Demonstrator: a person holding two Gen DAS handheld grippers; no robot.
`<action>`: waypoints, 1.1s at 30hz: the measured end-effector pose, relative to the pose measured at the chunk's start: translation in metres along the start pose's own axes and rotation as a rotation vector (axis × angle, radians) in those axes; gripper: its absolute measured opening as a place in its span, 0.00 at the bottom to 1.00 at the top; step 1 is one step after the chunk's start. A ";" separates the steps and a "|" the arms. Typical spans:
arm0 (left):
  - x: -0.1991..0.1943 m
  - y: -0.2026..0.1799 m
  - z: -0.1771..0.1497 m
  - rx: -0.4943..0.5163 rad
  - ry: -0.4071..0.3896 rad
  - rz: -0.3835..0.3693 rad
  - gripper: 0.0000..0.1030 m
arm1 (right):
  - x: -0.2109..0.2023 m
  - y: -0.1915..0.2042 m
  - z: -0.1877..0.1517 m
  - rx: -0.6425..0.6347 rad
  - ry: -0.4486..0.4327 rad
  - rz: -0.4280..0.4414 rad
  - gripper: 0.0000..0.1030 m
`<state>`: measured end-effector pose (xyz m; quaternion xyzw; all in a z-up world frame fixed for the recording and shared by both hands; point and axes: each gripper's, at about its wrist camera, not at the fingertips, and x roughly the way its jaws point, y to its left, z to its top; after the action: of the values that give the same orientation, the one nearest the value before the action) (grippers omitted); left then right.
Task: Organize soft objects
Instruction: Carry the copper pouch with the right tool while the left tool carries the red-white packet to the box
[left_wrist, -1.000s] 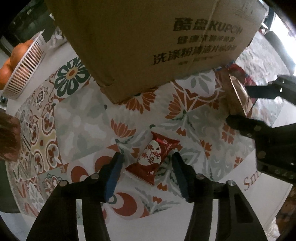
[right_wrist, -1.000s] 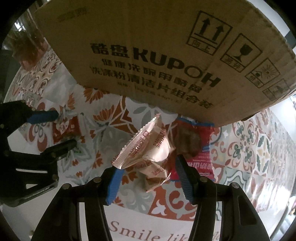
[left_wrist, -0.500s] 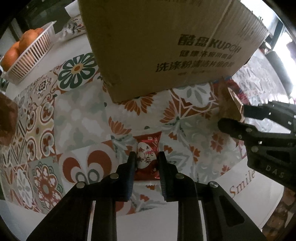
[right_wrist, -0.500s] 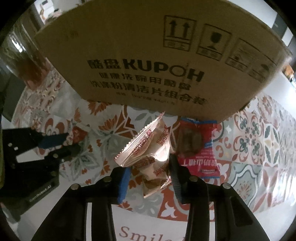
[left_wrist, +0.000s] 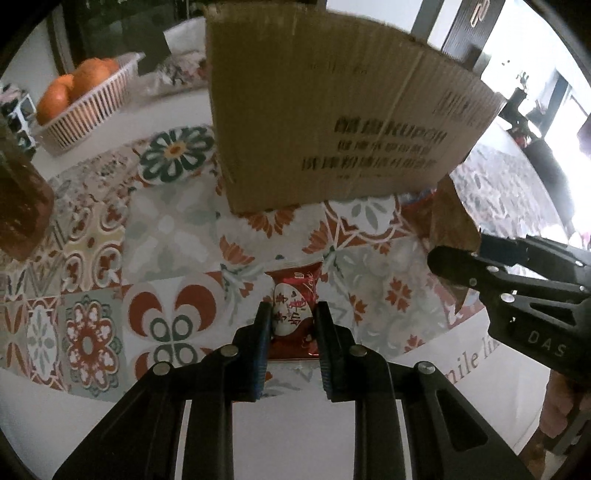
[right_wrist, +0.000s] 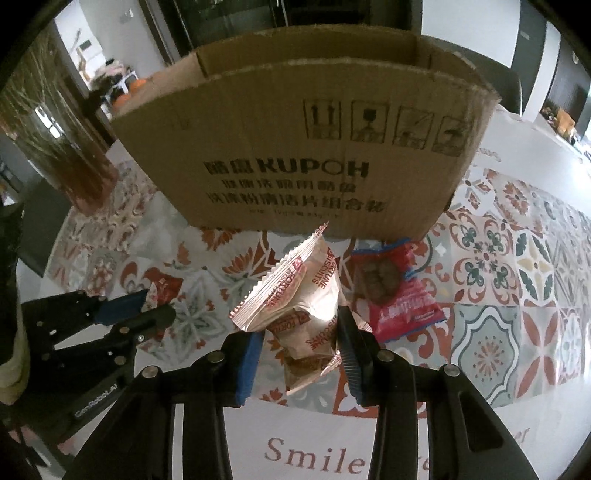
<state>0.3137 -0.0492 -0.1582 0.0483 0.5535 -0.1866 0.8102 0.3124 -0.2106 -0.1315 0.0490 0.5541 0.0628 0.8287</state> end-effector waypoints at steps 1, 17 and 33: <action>-0.005 -0.001 0.002 -0.004 -0.015 0.005 0.23 | -0.006 -0.002 -0.001 0.004 -0.010 0.004 0.40; -0.072 -0.032 0.008 0.002 -0.184 -0.015 0.23 | -0.075 -0.003 0.003 0.030 -0.183 0.018 0.40; -0.127 -0.053 0.023 0.018 -0.332 -0.022 0.23 | -0.130 -0.008 0.013 0.044 -0.335 0.010 0.40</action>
<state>0.2750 -0.0731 -0.0266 0.0182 0.4106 -0.2057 0.8881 0.2757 -0.2394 -0.0097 0.0795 0.4089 0.0456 0.9079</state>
